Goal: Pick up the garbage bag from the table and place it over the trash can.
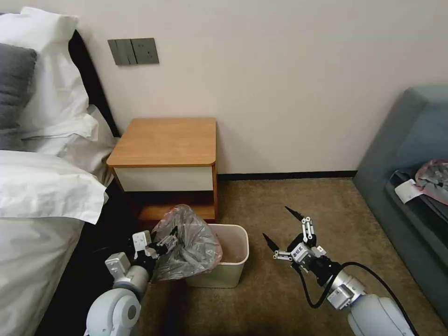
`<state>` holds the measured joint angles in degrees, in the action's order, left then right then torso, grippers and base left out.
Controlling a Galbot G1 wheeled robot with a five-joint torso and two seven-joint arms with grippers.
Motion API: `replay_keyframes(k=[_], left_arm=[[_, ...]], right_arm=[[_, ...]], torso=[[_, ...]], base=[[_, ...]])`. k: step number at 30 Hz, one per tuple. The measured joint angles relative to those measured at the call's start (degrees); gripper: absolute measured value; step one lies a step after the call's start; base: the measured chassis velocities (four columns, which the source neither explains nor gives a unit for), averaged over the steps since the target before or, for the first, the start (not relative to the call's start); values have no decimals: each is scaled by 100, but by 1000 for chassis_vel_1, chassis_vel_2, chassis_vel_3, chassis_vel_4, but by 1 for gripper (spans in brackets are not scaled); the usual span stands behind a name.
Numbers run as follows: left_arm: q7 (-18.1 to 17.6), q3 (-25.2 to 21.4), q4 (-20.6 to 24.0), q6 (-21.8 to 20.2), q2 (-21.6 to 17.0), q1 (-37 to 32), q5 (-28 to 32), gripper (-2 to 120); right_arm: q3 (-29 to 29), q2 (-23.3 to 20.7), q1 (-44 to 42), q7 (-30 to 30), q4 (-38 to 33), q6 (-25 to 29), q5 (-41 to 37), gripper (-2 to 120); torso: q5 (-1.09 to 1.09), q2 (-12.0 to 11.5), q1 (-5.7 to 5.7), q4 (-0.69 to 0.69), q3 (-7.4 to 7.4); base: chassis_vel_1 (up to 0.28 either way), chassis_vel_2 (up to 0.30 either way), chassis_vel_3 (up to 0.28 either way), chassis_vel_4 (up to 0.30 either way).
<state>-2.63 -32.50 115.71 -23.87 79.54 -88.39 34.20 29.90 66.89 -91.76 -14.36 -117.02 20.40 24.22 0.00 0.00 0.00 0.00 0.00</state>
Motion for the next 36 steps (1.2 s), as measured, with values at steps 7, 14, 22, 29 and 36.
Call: replay_keyframes(k=[7,14,22,29,36], left_arm=[[59,58,-68,70,63,13,-102,87],[40,-16,-95,408,101,0,-238,87],[-2,-44,-67,-140,116,102,-581,90],[-38,-63,45,-857,120,241,-634,91],[-134,-77,55,-1210,144,352,-705,74]], right_arm=[[16,26,6,9,21,6,1,100],[7,35,27,18,78,7,-2,100],[-13,65,58,18,93,12,5,100],[16,71,29,21,106,33,5,100],[8,116,-2,27,111,67,40,100]], torso=[[0,0,0,0,0],[0,0,0,0,0],[0,0,0,0,0],[0,0,0,0,0],[0,0,0,0,0]], base=[[0,0,0,0],[0,0,0,0],[0,0,0,0],[0,0,0,0],[0,0,0,0]])
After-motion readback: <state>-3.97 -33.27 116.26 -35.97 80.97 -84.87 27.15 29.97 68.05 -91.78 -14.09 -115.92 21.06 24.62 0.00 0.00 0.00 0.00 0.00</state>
